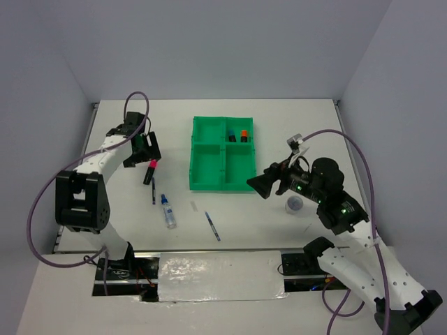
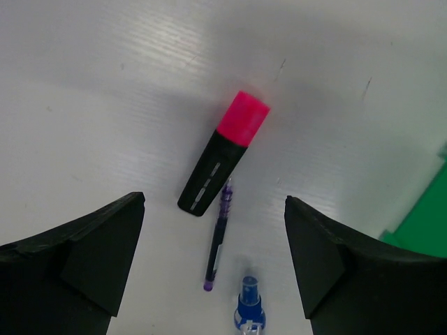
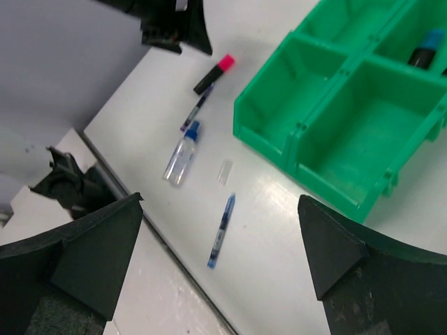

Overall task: Sort the stationery into containers
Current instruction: Pick up the pen from the center of the board.

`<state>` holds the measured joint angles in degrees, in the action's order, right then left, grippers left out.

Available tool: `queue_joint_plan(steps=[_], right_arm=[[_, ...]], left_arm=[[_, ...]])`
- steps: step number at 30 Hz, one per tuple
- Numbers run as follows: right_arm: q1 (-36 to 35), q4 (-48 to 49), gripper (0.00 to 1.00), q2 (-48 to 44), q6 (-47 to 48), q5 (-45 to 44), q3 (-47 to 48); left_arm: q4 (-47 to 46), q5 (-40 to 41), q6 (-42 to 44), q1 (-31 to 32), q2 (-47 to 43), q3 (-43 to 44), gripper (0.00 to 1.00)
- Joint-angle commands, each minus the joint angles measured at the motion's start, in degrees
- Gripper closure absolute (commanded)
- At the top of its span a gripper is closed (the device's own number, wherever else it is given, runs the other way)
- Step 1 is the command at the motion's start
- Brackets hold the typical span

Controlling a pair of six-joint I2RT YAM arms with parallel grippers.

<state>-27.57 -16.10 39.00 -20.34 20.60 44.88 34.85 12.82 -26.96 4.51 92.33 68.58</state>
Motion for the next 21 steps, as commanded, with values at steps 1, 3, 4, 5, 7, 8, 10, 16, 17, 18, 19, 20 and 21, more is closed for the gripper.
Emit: queue_joint_plan(steps=[1,3,4,5,7,8,10,16,17,18,19,20,21], right_arm=[[-0.3,-1.8,0.00,-4.0,0.1,3.2,-1.8],[-0.4,-2.1,0.00,-6.1,-0.1,4.2,-2.7],[-0.3,-2.2,0.00,-6.8,-0.6,4.4,-3.3],[-0.4,-2.4,0.00,-7.3,-0.8,4.9,-3.5],[-0.4,-3.0,0.00,-8.8,-0.8,5.3,-4.0],[-0.5,-3.3,0.00,-9.3,-0.9,4.9,-4.3],[-0.3,-3.8,0.00,-10.6,-1.0,4.6,-4.6],[-0.3,-3.8,0.00,-11.3,-1.5,4.8,-4.6],[-0.4,-3.8,0.00,-11.3,-1.5,4.7,-4.6],[-0.4,-3.8,0.00,-11.3,-1.5,4.9,-4.6],[-0.4,-3.9,0.00,-11.3,-1.4,4.8,-4.6],[-0.3,-3.9,0.00,-11.3,-1.4,4.6,-4.7],[-0.4,-3.9,0.00,-11.5,-1.3,4.5,-4.8]], left_arm=[[-1.8,-3.7,2.7,0.1,5.5,4.7,0.07],[-1.5,-3.0,2.4,0.0,8.5,5.6,0.08],[-1.3,-2.1,2.0,-0.2,9.3,6.0,0.08],[-1.1,-1.8,1.3,-0.4,10.4,6.0,0.09],[-1.3,-1.0,0.6,-0.6,10.8,5.8,0.11],[-1.5,-1.0,0.3,-0.6,11.3,5.5,0.12],[-1.6,-0.9,0.1,-0.6,12.0,5.5,0.12],[-1.6,-0.8,-1.1,-0.6,16.2,6.0,0.24],[-1.8,-0.5,-1.3,-0.6,16.7,6.0,0.25],[-1.7,-0.2,-1.5,-0.6,16.9,6.0,0.26],[-1.6,0.3,-1.9,-0.6,17.1,6.0,0.28],[-1.5,1.1,-2.1,-0.7,17.2,6.1,0.29],[-1.4,1.9,-2.1,-0.7,17.3,6.3,0.29]])
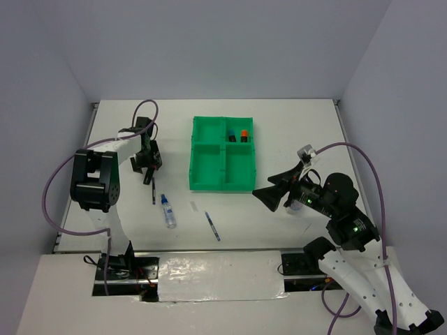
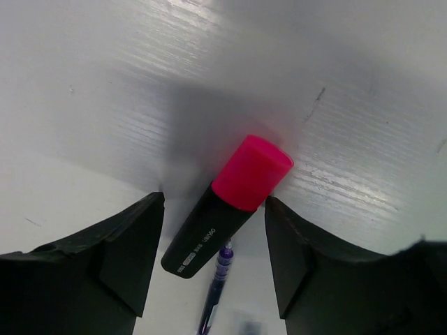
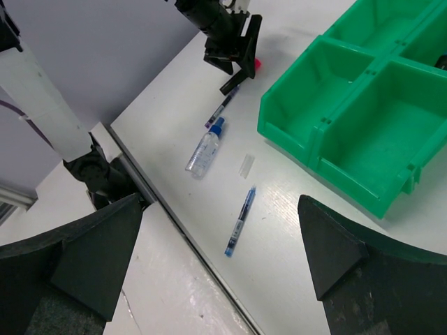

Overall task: Sort the stationery into containers
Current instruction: Pick up the pen from the center of the board.

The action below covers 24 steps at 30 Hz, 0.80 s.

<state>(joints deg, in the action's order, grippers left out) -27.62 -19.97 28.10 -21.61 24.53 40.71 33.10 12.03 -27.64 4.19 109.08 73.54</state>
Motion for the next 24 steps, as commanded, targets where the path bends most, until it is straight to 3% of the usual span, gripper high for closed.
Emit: queue_joint_plan(steps=[1,8,12,15,20,21,24], right_arm=[[-0.3,-0.1,0.00,-0.7,-0.1,0.6,-0.7],[-0.3,0.2,0.00,-1.1,-0.4,0.7,-1.3],[-0.2,-0.3,0.00,-1.3,-0.2,0.3,-0.9],[-0.2,-0.8,0.00,-1.6,-0.1,0.2,-0.8],[-0.3,-1.4,0.00,-2.0,0.1,-0.1,-0.8],[-0.3,-1.3,0.00,-2.0,0.2,0.1,-0.9],[-0.3,-0.8,0.00,-1.8,0.5,0.8,-1.3]], left_arm=[[0.6,3.3,-1.6,-0.5,0.6,1.5,0.30],[2.0,7.9,-3.0,-1.4,2.4,2.0,0.41],[2.7,10.1,-3.7,-1.9,3.4,1.9,0.54],[3.9,12.5,-5.1,-3.0,3.7,1.5,0.74],[3.4,13.6,-6.3,-5.5,2.5,-0.6,0.92],[3.4,13.5,-6.8,-5.8,1.8,-0.8,1.00],[3.4,13.8,-8.1,-6.3,-2.8,-1.6,1.00]])
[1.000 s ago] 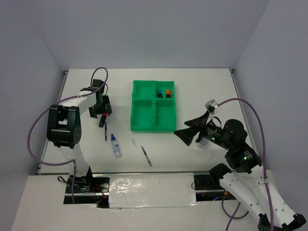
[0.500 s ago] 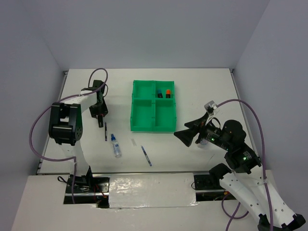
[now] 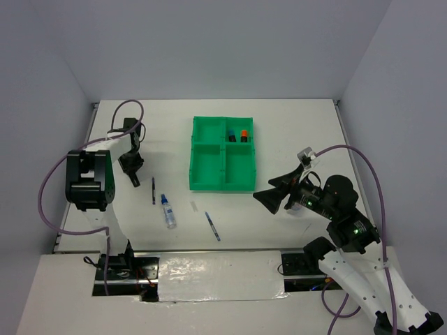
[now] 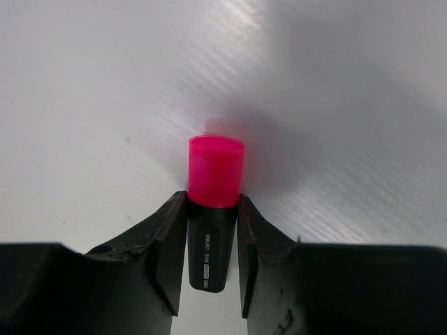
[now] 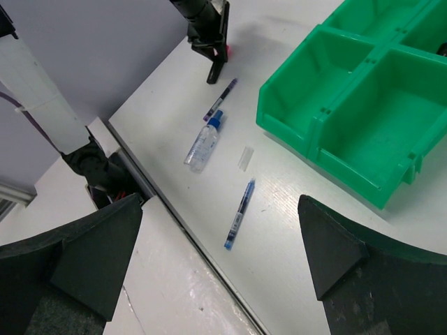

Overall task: Sort the stationery into containers
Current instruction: Pick up the pen from the center of the board.

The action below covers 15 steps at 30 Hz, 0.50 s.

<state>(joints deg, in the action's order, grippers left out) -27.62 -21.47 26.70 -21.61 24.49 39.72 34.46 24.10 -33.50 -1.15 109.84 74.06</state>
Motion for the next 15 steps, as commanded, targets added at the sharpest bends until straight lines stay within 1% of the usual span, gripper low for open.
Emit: queue_joint_plan(steps=[1,4,5,7,10,11,13,14,15], right_arm=[[-0.3,0.8,0.00,-0.4,0.6,0.8,-0.6],[-0.3,1.5,0.00,-0.4,0.6,0.8,-1.2],[-0.3,1.9,0.00,-0.5,0.4,0.7,-1.2],[-0.2,1.6,0.00,-0.3,0.3,0.1,-0.9],[-0.4,0.5,0.00,-0.2,0.3,-2.3,0.0],[-0.3,0.0,0.00,-0.4,0.2,-3.8,0.2],[-0.3,-1.0,0.00,-0.6,0.2,-6.0,1.1],[-0.3,-2.7,0.00,-0.9,0.2,-8.9,2.4],[-0.3,-3.6,0.00,-1.1,0.1,-10.3,3.2]], left_arm=[[1.9,2.3,-2.8,-1.0,-5.2,-2.3,1.00],[3.2,2.3,-2.4,-1.0,-13.9,-1.0,1.00],[3.4,1.9,-2.2,-1.0,-15.6,0.2,1.00],[3.5,-1.0,-1.0,-0.8,-18.9,1.4,1.00],[3.7,-4.4,-0.4,0.9,-24.0,5.6,1.00],[2.9,-5.2,-0.3,5.0,-24.6,6.3,1.00],[0.8,-8.4,-1.0,9.1,-24.4,9.3,1.00],[-0.7,-10.0,-1.0,13.6,-24.1,10.3,1.00],[-1.8,-11.0,-1.7,16.0,-23.3,11.7,1.00]])
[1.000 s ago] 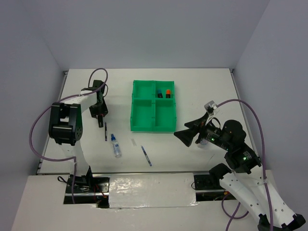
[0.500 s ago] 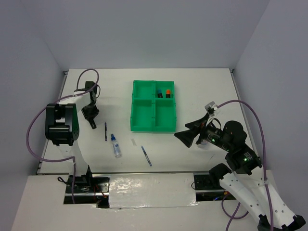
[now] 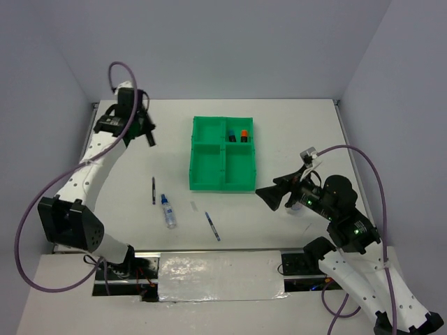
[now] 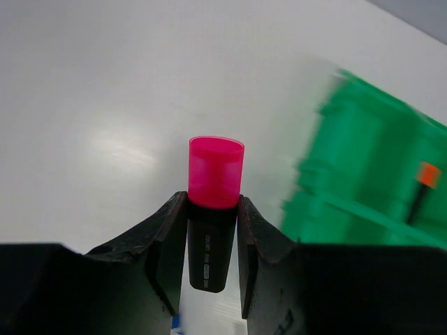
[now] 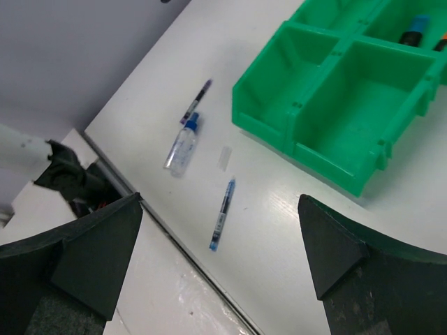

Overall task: Sort the stationery into containers
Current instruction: Pick up the pen from the center of the board, then place the pen in the storage box.

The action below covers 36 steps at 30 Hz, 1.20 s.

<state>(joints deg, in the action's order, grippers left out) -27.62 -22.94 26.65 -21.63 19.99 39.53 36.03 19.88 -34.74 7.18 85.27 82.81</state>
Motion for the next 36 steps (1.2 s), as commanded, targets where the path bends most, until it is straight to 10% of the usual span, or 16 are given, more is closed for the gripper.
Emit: queue_joint_plan(steps=[1,11,36], right_arm=[[-0.3,-2.9,0.00,-1.3,0.1,-7.1,4.1],[-0.2,-12.6,0.00,-5.6,0.3,-16.0,11.6],[-0.2,-13.0,0.00,-7.0,2.4,-7.2,10.5]], left_arm=[[-6.4,-8.7,-0.4,9.8,3.3,6.1,1.00],[-25.1,-13.7,3.3,25.9,21.9,23.6,1.00],[-45.1,-14.7,9.3,26.7,43.7,31.2,0.75]])
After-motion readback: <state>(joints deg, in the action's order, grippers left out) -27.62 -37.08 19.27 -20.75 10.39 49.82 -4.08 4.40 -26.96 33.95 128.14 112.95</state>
